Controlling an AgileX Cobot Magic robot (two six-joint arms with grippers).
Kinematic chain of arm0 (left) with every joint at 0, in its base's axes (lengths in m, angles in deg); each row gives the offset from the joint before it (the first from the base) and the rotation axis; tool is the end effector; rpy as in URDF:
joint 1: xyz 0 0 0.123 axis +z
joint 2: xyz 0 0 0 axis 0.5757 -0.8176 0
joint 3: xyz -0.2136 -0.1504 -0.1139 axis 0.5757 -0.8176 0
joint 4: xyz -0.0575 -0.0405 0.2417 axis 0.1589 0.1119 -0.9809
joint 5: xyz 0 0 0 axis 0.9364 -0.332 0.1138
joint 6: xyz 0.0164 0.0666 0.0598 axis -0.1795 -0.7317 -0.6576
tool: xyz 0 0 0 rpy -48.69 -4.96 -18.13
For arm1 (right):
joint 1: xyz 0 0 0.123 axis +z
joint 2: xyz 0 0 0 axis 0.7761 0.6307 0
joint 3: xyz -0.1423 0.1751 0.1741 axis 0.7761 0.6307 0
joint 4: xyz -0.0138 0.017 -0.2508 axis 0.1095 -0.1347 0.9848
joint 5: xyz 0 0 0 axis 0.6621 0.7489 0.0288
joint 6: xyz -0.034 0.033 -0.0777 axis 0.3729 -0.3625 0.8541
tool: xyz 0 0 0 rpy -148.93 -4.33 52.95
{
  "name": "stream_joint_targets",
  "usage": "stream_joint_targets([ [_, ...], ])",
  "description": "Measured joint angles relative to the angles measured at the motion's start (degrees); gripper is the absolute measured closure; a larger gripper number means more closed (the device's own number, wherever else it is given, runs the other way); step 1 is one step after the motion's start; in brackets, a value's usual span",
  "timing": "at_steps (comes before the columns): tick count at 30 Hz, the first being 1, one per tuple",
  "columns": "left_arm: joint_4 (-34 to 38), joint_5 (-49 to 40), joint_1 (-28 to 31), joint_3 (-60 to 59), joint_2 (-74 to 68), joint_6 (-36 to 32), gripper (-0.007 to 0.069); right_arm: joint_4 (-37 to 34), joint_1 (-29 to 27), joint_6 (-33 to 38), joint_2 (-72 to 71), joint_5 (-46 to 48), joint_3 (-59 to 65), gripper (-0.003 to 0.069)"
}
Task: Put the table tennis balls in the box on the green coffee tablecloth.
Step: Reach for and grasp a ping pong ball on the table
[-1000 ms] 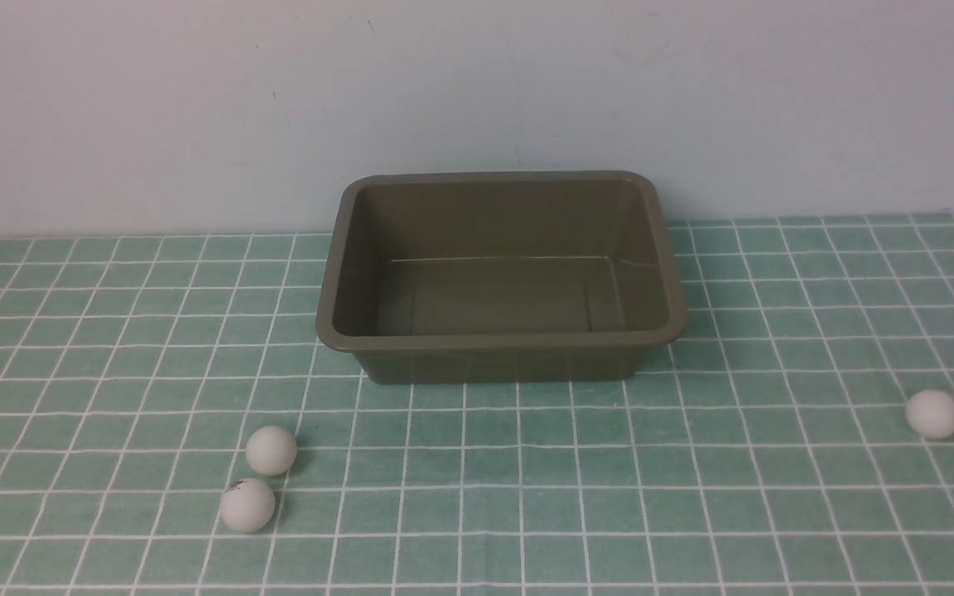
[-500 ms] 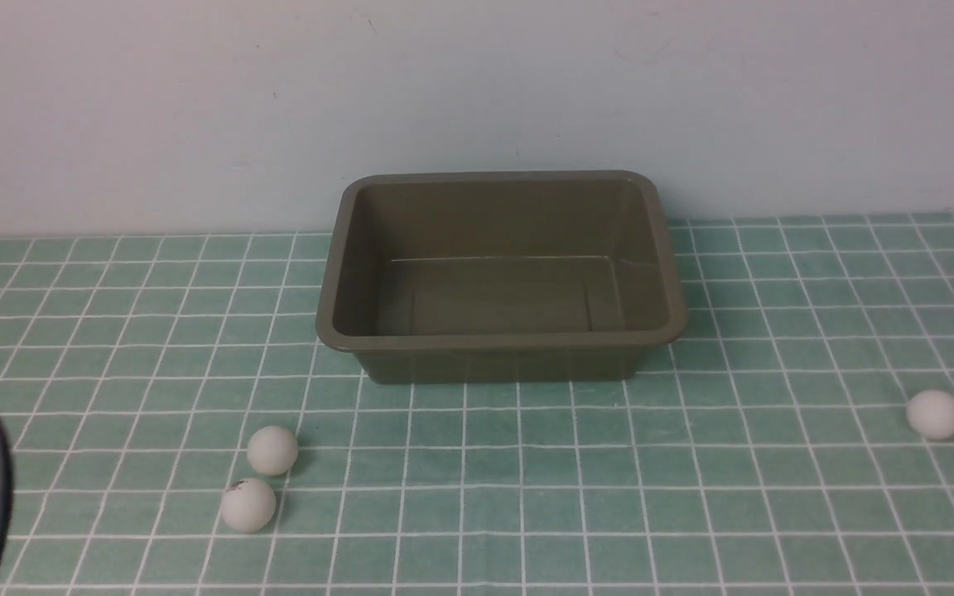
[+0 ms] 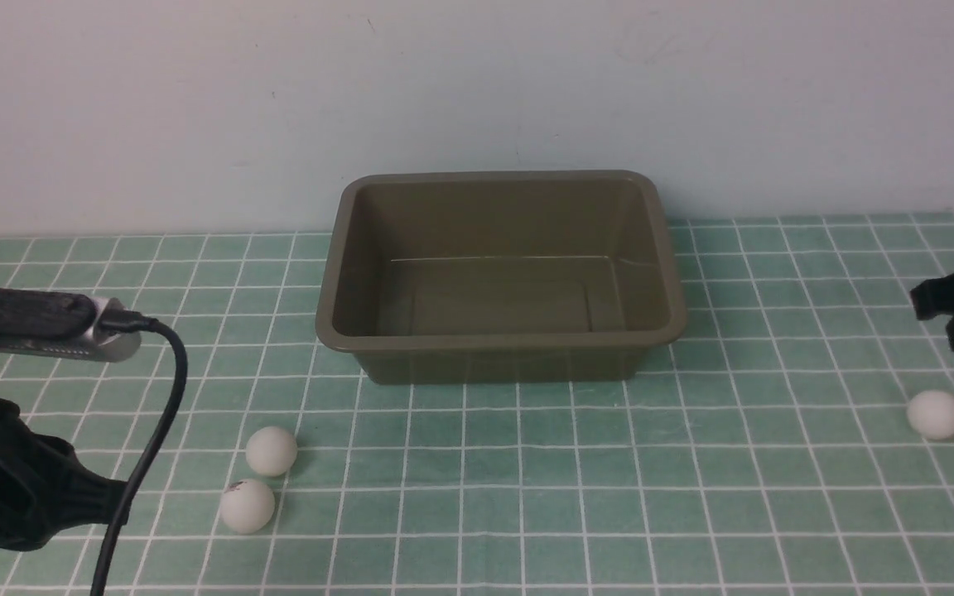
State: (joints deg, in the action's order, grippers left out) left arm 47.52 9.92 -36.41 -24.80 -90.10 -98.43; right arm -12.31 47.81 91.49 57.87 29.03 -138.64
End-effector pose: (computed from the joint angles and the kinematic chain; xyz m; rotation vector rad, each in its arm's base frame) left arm 0.1788 -0.0176 0.2679 0.1403 2.6221 -0.1897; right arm 0.3028 -0.0130 0.2595 -0.0534 2.7845 0.0164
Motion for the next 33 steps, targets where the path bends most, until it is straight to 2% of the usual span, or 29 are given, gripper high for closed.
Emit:
stream_joint_targets([
  [3, 1.07, 0.0, 0.0, 0.0, -1.84, -1.89, 0.0561, 0.15, 0.0, 0.18, 4.45, 0.78, -3.2, 0.0589],
  [8, 2.09, 0.0, 0.0, 0.0, -3.68, -4.47, 0.0456, 4.63, 0.0, -2.42, 10.57, 2.99, -10.63, 0.0368],
  [12, 2.51, 0.3, 0.0, 0.0, -3.75, -4.72, 0.038, 8.38, 0.0, -6.05, 13.25, 4.31, -11.66, 0.0222],
  [15, 2.51, 0.82, 0.0, 0.0, -3.75, -4.77, 0.0363, 9.31, -0.2, -8.12, 15.4, 4.8, -11.66, 0.0153],
  [19, 2.93, 1.33, 0.0, 0.04, -3.75, -5.29, 0.0363, 9.02, -0.76, -9.04, 19.04, 4.8, -11.66, 0.0118],
  [33, 6.57, 1.93, 0.0, 0.04, -3.75, -9.92, 0.0363, 8.08, -0.78, -9.21, 26.89, 4.56, -12.12, 0.0128],
])
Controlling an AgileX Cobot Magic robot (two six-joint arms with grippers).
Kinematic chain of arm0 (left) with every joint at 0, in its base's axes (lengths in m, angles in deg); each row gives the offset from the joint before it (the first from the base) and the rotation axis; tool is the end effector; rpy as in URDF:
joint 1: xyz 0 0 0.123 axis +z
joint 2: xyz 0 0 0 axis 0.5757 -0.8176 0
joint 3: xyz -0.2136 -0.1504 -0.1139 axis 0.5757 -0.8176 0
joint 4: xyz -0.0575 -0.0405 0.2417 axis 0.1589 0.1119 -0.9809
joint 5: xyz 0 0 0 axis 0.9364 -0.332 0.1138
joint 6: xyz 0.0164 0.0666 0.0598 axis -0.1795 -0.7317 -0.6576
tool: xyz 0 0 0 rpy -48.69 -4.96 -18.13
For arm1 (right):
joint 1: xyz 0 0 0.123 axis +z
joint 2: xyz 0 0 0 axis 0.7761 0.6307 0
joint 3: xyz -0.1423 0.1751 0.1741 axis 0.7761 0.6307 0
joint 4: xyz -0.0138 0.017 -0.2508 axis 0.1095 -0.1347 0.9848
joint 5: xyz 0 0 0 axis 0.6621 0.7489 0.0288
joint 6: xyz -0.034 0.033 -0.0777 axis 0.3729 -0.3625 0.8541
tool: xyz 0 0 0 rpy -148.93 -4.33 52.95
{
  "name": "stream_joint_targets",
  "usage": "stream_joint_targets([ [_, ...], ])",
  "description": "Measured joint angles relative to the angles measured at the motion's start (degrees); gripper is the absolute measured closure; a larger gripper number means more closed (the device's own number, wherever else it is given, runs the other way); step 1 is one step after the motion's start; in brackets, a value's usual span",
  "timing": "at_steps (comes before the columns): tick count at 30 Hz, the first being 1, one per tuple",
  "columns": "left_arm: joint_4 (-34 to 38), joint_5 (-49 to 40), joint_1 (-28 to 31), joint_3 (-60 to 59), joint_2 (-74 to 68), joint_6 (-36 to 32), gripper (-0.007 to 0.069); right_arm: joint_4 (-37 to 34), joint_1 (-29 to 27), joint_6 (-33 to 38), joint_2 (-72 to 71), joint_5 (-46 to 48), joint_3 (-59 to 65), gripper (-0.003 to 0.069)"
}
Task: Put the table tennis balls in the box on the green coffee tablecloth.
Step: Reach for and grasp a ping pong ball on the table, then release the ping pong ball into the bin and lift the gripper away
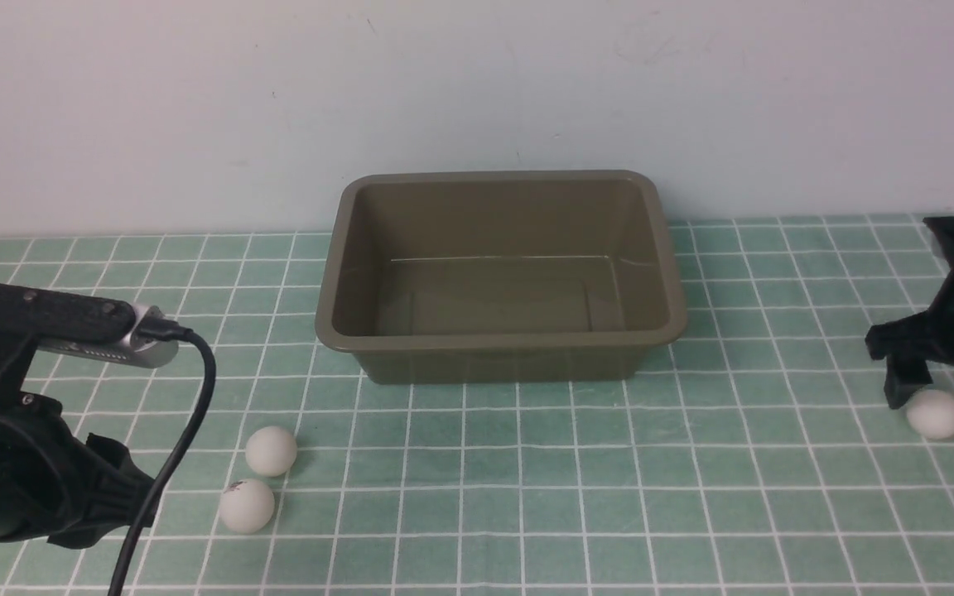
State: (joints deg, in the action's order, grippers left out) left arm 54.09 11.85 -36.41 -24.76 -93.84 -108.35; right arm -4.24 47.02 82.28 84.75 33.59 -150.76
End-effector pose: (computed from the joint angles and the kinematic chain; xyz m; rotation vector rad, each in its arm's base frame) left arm 0.1912 -0.0247 0.2592 0.2758 2.6126 -0.2622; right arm 0.3733 -0.0323 0.1509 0.0931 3.1216 -0.1201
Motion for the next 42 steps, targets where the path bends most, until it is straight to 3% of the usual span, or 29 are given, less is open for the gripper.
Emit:
stream_joint_targets([
  [5, 1.76, 1.07, 0.0, 0.0, -0.62, -3.38, 0.0361, -0.17, 0.0, -0.02, 0.59, 0.69, -1.44, 0.0301],
  [13, 8.39, 2.38, 0.0, 0.0, -8.12, -12.19, 0.0246, -3.11, 0.0, 2.13, 0.59, 9.98, -10.12, 0.0301],
  [17, 8.62, 4.23, 0.0, 0.07, -11.98, -12.97, 0.0191, -10.41, 0.0, 7.15, 0.59, 14.0, -16.51, 0.0301],
  [24, 10.97, 7.71, 0.0, 0.07, -15.84, -15.12, 0.0174, -22.77, 3.53, 13.1, 0.53, 15.19, -27.55, 0.0301],
  [35, 18.03, 13.74, 0.0, 0.17, -21.32, -25.68, 0.0145, -23.89, 17.33, 13.71, 5.12, 16.01, -42.68, 0.0301],
  [42, 20.88, 15.94, 0.0, 2.26, -26.8, -30.09, 0.0106, -23.16, 20.75, 12.11, 12.25, 16.42, -50.0, 0.0301],
])
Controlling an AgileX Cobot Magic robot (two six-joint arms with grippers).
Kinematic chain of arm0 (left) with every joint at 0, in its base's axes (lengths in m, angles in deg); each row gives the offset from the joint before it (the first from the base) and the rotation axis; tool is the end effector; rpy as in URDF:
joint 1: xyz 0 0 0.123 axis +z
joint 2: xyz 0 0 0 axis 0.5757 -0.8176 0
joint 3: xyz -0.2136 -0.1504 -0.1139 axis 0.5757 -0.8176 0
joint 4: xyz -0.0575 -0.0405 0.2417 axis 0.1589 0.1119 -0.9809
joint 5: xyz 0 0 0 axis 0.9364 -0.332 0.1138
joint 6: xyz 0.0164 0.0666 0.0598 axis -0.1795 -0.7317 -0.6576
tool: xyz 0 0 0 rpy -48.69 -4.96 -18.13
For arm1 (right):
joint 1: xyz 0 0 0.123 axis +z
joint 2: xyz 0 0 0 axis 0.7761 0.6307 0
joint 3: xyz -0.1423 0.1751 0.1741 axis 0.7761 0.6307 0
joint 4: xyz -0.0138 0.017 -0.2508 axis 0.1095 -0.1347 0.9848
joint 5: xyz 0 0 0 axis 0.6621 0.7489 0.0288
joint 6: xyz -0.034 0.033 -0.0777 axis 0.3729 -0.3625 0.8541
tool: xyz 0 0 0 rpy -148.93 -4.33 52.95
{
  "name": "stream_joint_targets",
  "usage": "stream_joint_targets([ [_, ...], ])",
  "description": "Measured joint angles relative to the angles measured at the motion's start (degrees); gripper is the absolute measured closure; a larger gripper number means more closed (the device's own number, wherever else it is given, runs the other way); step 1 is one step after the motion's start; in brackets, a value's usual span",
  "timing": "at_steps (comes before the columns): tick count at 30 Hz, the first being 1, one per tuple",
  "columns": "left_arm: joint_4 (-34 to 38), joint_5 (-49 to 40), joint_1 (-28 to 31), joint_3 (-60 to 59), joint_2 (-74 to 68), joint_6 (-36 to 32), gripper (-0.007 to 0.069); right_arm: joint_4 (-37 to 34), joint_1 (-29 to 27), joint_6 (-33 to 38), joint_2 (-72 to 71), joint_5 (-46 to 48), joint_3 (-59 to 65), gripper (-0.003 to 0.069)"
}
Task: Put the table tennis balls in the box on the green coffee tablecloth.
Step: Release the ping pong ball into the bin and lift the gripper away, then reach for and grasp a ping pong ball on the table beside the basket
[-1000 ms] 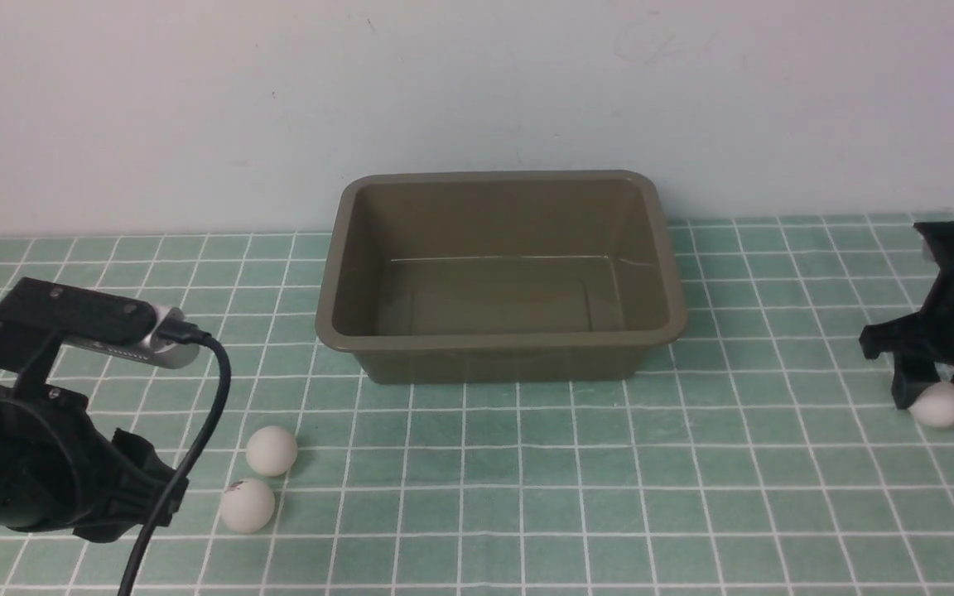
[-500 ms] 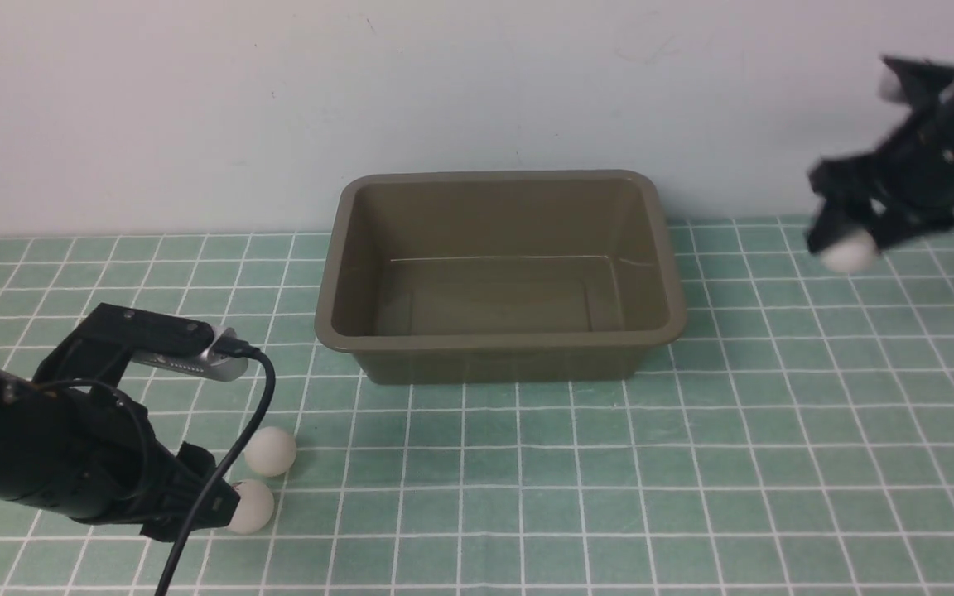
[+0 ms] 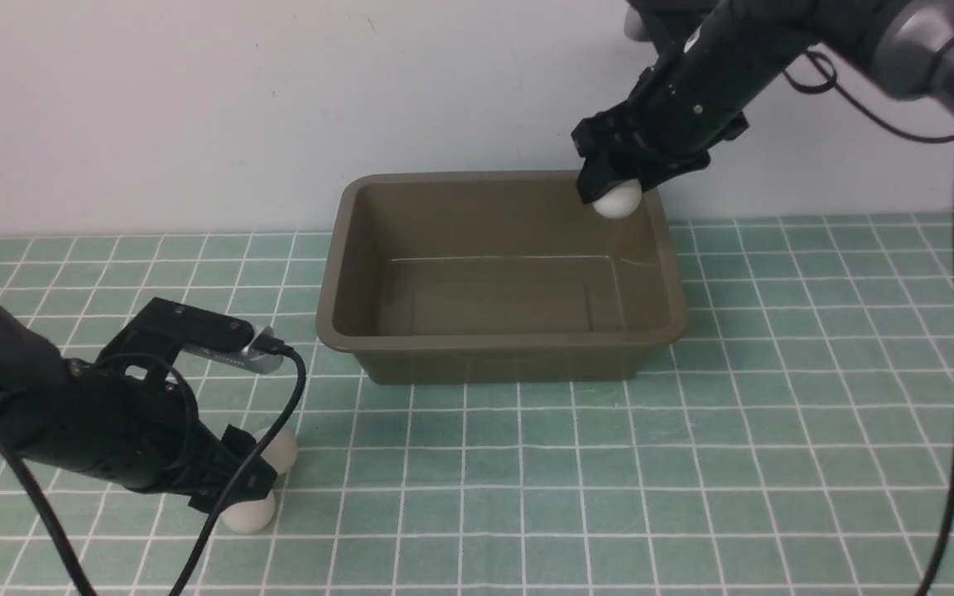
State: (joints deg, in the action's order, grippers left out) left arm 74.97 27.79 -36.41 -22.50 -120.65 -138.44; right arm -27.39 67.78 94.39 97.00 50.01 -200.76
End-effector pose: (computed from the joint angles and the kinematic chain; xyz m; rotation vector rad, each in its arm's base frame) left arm 0.2709 -0.0347 0.1757 0.4757 2.6252 -0.3574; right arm 0.4549 0.1656 0.2840 -0.5711 2.6778 0.4674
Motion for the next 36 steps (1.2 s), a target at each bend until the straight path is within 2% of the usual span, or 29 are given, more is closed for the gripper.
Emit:
stream_joint_targets([
  [8, 0.21, 0.24, 0.0, 2.84, -5.18, -0.38, 0.0101, -0.18, 0.01, -0.74, 6.28, -0.93, -3.94, 0.0301],
  [16, 0.21, -0.1, 0.0, 3.04, -9.07, -0.38, 0.0101, -3.39, 0.01, 1.64, 7.77, -3.19, -4.2, 0.03],
  [21, 0.21, -1.23, 0.0, 3.04, -9.07, -0.25, 0.0105, -3.72, 0.01, 1.79, 7.77, -3.19, -4.2, 0.0233],
  [24, 0.21, -2.95, 0.0, 3.04, -9.07, 0.46, 0.0144, -4.74, 0.01, 1.79, 7.77, -3.19, -4.2, 0.0198],
  [28, 0.21, -5.13, 0.0, 3.04, -9.07, 0.99, 0.0261, -5.42, 0.01, 1.79, 7.77, -2.98, -4.84, 0.0192],
  [31, -0.34, -7.81, 0.0, 3.6, -8.69, 1.61, 0.0272, -5.48, -0.06, 1.79, 6.89, -0.72, -9.31, 0.0192],
  [34, -4.66, -14.49, 0.0, 6.47, -6.41, 6.3, 0.0272, -5.82, -1.37, 1.28, 1.14, 0.4, -11.65, 0.0192],
  [36, -10.87, -23.01, 0.0, 9.9, -3.69, 14.33, 0.0272, -4.82, -3.26, 0.92, -2.88, 0.56, -11.94, 0.0195],
])
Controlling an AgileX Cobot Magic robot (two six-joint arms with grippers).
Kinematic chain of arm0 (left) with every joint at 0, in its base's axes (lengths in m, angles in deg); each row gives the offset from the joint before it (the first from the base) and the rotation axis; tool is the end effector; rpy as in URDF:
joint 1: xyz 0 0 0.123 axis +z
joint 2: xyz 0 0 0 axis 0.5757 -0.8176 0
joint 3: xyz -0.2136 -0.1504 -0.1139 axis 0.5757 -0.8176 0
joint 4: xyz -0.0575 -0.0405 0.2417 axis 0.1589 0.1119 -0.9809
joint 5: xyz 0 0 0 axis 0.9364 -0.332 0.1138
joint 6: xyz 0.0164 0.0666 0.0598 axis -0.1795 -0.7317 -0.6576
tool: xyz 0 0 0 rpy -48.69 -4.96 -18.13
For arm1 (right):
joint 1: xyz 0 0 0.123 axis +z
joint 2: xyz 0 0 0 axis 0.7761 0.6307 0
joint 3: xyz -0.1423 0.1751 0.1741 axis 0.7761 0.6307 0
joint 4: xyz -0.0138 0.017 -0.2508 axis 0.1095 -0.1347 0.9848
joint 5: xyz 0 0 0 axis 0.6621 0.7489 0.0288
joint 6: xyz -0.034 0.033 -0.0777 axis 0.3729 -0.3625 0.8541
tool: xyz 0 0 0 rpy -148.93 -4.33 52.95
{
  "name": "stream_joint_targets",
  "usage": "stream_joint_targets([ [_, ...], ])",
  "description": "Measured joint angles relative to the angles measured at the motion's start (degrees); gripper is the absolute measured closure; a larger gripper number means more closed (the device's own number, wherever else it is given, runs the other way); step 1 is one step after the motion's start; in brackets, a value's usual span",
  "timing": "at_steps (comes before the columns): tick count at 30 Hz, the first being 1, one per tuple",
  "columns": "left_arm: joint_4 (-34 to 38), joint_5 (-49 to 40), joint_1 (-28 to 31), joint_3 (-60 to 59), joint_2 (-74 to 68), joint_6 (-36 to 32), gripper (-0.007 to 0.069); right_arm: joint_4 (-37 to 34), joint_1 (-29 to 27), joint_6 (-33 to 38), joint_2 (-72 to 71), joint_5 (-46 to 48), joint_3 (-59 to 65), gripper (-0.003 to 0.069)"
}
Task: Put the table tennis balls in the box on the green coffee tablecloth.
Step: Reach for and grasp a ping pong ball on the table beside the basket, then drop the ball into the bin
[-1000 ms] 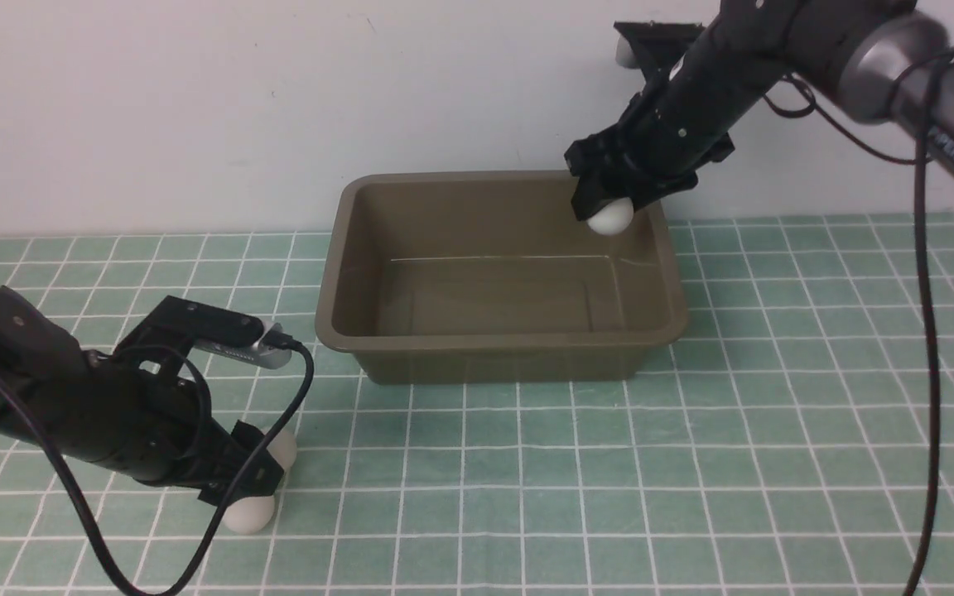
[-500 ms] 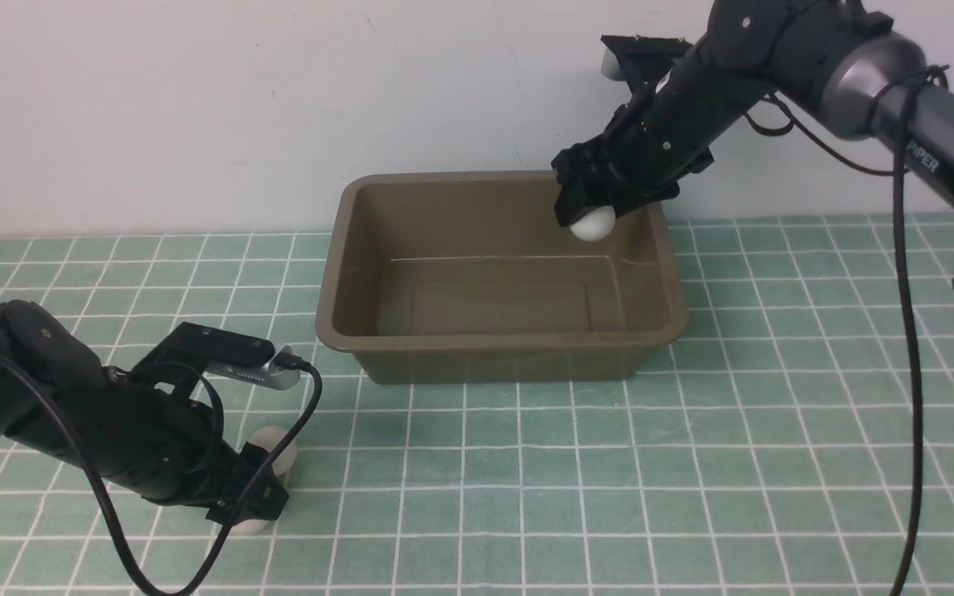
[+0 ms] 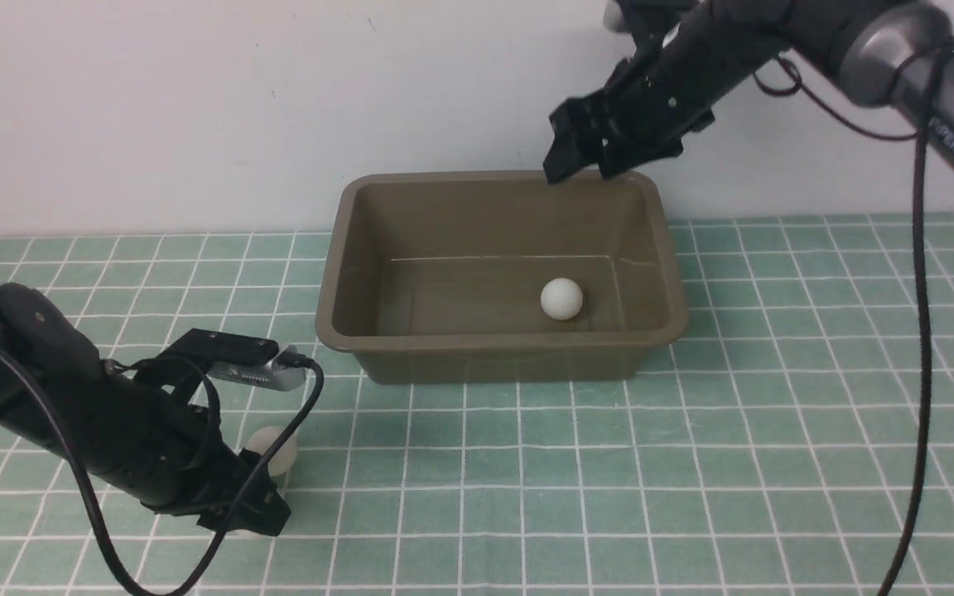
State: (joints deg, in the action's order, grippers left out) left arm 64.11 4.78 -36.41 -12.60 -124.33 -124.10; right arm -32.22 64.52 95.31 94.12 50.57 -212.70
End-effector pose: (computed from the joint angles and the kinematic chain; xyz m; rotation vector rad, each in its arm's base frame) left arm 0.2761 -0.0405 0.1905 0.5239 2.9030 -0.5535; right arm 0.4515 0.1437 0.3695 -0.5179 2.4137 0.5429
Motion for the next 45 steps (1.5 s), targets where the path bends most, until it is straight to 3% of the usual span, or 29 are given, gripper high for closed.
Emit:
stream_joint_targets([
  [3, -4.83, -6.67, -0.42, 4.87, 3.68, 6.89, 0.0272, 3.2, -3.56, -0.91, -5.56, -0.02, 0.9, 0.0225],
  [6, -5.0, -6.11, -2.81, 10.52, 5.56, 7.66, 0.0272, 6.32, -7.98, -1.61, -11.1, -0.02, 5.59, 0.0304],
  [11, -4.39, 1.36, -10.4, 17.92, 3.53, 7.44, 0.0272, 9.82, -15.1, 2.14, -20.18, 0.26, 21.17, 0.0547],
  [15, -4.1, 8.2, -14.47, 22.86, -2.18, 7.43, 0.0272, 9.13, -17.74, 5.37, -27.39, 0.33, 33.66, 0.0659],
  [24, -3.97, 11.3, -15.37, 36.15, -19.17, 6.15, 0.0272, 8.11, -17.85, 7.15, -47.36, 0.15, 58.72, 0.0673],
  [32, -4.78, 9.85, -15.37, 41.44, -21.41, 4.9, 0.0243, 7.08, -17.85, 7.72, -66.3, -4.17, 79.24, 0.0675],
  [40, -9.77, 0.45, -15.37, 45.57, -21.41, 6.67, 0.0153, 7.04, -17.85, 8.7, -77.77, -9.76, 91.15, 0.0676],
  [45, -19.1, -13.87, -15.06, 47.82, -20.0, 13.33, 0.0153, 7.09, -17.85, 8.7, -81.42, -10.39, 94.77, 0.0676],
])
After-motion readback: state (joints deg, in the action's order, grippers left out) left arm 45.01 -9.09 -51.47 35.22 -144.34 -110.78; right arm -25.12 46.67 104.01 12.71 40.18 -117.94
